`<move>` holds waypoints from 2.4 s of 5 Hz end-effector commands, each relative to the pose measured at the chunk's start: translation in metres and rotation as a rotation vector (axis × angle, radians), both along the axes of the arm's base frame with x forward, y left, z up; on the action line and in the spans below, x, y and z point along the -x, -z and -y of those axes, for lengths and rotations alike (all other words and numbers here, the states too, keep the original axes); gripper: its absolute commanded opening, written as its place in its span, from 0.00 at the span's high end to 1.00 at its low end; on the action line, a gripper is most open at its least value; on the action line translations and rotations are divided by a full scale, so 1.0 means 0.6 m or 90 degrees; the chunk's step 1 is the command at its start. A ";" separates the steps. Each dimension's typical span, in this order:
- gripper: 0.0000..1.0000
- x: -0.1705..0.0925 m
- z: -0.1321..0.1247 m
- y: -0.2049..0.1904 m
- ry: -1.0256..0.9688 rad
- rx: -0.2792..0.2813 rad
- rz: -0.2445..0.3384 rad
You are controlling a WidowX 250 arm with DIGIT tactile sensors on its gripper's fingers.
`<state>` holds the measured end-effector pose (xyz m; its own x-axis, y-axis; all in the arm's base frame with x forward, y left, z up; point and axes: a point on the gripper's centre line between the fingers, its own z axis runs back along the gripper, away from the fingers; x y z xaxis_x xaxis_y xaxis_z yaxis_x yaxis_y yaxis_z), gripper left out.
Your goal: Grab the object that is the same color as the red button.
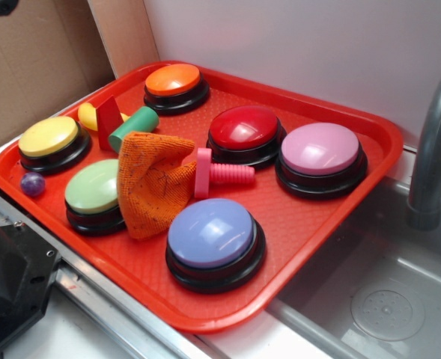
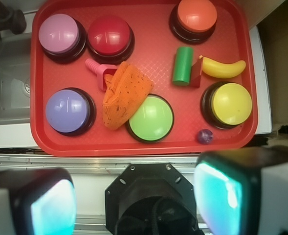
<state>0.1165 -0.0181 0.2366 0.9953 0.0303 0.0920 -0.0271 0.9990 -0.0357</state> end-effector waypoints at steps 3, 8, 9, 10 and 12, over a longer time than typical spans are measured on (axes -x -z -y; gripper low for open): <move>0.00 -0.052 -0.051 0.064 -0.043 -0.050 0.003; 0.00 -0.145 -0.174 0.230 -0.235 -0.128 -0.027; 0.00 -0.161 -0.193 0.257 -0.243 -0.125 -0.028; 0.00 -0.168 -0.201 0.283 -0.250 -0.116 -0.033; 0.71 -0.176 -0.213 0.304 -0.252 -0.126 -0.028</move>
